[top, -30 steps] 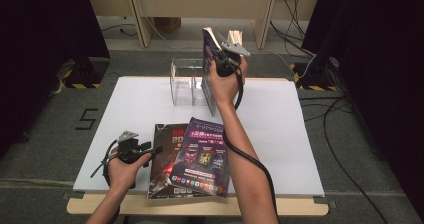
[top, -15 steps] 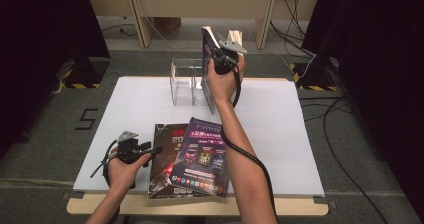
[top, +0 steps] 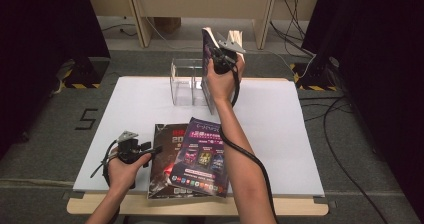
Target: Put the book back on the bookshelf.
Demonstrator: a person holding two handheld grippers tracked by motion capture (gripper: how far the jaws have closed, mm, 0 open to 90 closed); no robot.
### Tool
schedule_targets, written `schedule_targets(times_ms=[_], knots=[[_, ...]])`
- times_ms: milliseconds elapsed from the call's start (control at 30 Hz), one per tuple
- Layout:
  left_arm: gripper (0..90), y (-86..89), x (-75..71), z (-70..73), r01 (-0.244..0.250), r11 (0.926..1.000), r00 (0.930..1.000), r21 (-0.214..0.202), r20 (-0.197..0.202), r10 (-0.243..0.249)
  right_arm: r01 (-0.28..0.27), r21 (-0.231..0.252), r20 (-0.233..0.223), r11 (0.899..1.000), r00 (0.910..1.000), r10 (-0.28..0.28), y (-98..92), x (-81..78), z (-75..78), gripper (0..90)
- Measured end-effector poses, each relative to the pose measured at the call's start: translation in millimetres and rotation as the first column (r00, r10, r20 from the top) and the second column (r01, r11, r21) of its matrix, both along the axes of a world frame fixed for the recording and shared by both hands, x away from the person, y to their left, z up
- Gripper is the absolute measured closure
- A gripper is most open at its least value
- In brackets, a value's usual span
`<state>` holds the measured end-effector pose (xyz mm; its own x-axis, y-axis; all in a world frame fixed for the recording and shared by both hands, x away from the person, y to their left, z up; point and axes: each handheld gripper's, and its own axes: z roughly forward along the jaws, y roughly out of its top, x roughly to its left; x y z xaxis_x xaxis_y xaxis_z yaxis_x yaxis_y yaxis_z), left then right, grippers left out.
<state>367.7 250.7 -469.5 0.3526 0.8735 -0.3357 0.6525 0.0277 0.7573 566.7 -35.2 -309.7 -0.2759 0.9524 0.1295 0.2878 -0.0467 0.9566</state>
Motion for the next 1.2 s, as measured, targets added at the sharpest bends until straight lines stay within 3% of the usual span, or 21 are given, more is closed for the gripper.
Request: schedule_targets(times_ms=[300,467,733,967,1200], knots=[[43.0,0.2,-0.3,0.0,-0.001,1.0,1.0,-0.002,0.0,0.001,0.012,-0.023,0.006,1.0,0.9999,-0.012,3.9,1.4,-5.8,82.7],[42.9,0.4,-0.4,-0.2,0.0,1.0,1.0,-0.001,-0.001,0.0,0.014,-0.051,0.012,0.999,0.9998,-0.013,5.3,-3.2,-7.6,82.5],[42.9,-0.1,-0.5,-0.4,-0.002,1.0,1.0,-0.002,0.0,0.002,0.017,-0.056,-0.01,0.998,0.9998,-0.018,2.1,-14.0,-12.2,82.0],[43.0,-2.2,-0.9,-0.6,-0.002,1.0,1.0,-0.005,-0.002,0.002,-0.005,-0.035,-0.02,0.999,0.9998,0.004,-1.8,-21.5,-4.8,78.9],[42.9,-1.2,-0.7,-0.1,-0.002,1.0,1.0,-0.003,0.001,0.002,-0.023,-0.016,-0.046,1.0,0.9987,0.022,-4.5,-18.9,1.4,76.2]])
